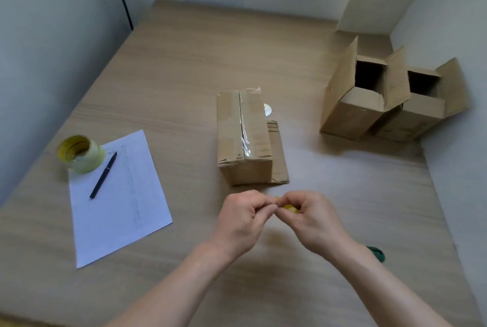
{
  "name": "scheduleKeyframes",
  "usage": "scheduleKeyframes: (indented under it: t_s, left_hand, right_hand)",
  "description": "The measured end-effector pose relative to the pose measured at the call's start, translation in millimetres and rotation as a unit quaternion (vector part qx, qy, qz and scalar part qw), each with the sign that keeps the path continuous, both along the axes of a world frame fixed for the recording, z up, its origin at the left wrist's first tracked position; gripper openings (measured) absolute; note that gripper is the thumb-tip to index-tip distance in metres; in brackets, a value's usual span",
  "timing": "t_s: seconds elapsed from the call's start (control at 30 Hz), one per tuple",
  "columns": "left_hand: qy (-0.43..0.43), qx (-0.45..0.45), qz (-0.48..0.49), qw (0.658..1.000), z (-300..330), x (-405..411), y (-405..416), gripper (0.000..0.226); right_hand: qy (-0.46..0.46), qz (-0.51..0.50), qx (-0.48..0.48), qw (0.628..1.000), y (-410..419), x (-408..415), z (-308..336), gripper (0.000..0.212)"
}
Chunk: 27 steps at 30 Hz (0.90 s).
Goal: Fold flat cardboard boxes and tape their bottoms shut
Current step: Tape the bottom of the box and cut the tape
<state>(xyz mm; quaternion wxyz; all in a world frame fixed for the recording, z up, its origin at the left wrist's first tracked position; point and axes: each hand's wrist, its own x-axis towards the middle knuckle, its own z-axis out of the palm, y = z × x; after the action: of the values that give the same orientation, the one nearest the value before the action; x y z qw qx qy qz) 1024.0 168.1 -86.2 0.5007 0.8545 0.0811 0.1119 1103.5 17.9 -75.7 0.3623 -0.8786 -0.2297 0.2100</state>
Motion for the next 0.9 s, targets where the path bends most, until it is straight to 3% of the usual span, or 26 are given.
scheduleKeyframes:
  t_s: [0.03, 0.13, 0.23, 0.27, 0.37, 0.4, 0.43, 0.47, 0.5, 0.53, 0.57, 0.77, 0.9]
  left_hand:
    - [-0.011, 0.002, 0.017, 1.0, 0.2, -3.1, 1.3, 0.013]
    - [-0.031, 0.016, 0.043, 0.998, 5.5, -6.5, 12.3, 0.013]
    - [-0.039, -0.008, 0.065, 0.997, 16.1, -6.1, 27.3, 0.014]
    - [-0.032, -0.028, 0.068, 0.997, 19.5, -6.5, 31.4, 0.016]
    - [-0.011, -0.12, 0.11, 0.987, 24.6, -8.3, 47.4, 0.019]
    - [-0.011, -0.149, 0.137, 0.979, 24.3, -8.5, 53.7, 0.02]
    - [-0.012, -0.163, 0.165, 0.973, 22.4, -8.2, 59.7, 0.022]
    - [-0.012, -0.154, 0.186, 0.97, 19.8, -7.2, 64.0, 0.024]
    - [-0.01, -0.13, 0.199, 0.971, 16.4, -5.6, 66.0, 0.025]
    - [-0.009, -0.104, 0.209, 0.972, 12.8, -3.5, 65.4, 0.024]
    - [-0.015, -0.085, 0.222, 0.971, 8.6, -0.6, 64.0, 0.024]
    - [-0.079, -0.002, 0.287, 0.955, -19.0, 13.4, 70.4, 0.01]
    - [-0.086, 0.005, 0.292, 0.953, -32.6, 16.1, 72.8, 0.01]
  right_hand:
    - [0.021, 0.004, 0.013, 1.0, 2.0, -2.0, -0.2, 0.004]
    - [0.146, -0.006, 0.096, 0.985, 9.9, -7.9, 7.2, 0.028]
    - [0.281, 0.013, 0.181, 0.943, 9.1, -5.8, 14.8, 0.076]
    - [0.312, 0.017, 0.198, 0.929, 4.7, -2.3, 19.6, 0.083]
    - [0.42, 0.048, 0.252, 0.871, -6.6, 9.4, 45.7, 0.072]
    - [0.424, 0.057, 0.237, 0.872, -8.7, 14.0, 51.4, 0.066]
    - [0.367, 0.076, 0.18, 0.909, -8.3, 18.8, 56.8, 0.061]
    - [0.225, 0.108, 0.055, 0.967, -6.2, 25.3, 59.1, 0.056]
    - [0.031, 0.131, -0.097, 0.986, -4.9, 34.1, 57.7, 0.051]
    - [-0.146, 0.13, -0.212, 0.958, -2.2, 41.3, 56.8, 0.047]
    - [-0.251, 0.113, -0.249, 0.928, 3.0, 44.9, 59.4, 0.045]
    - [-0.369, 0.151, -0.228, 0.888, 29.7, 65.7, 36.5, 0.049]
    - [-0.379, 0.157, -0.225, 0.884, 35.0, 74.3, 22.7, 0.05]
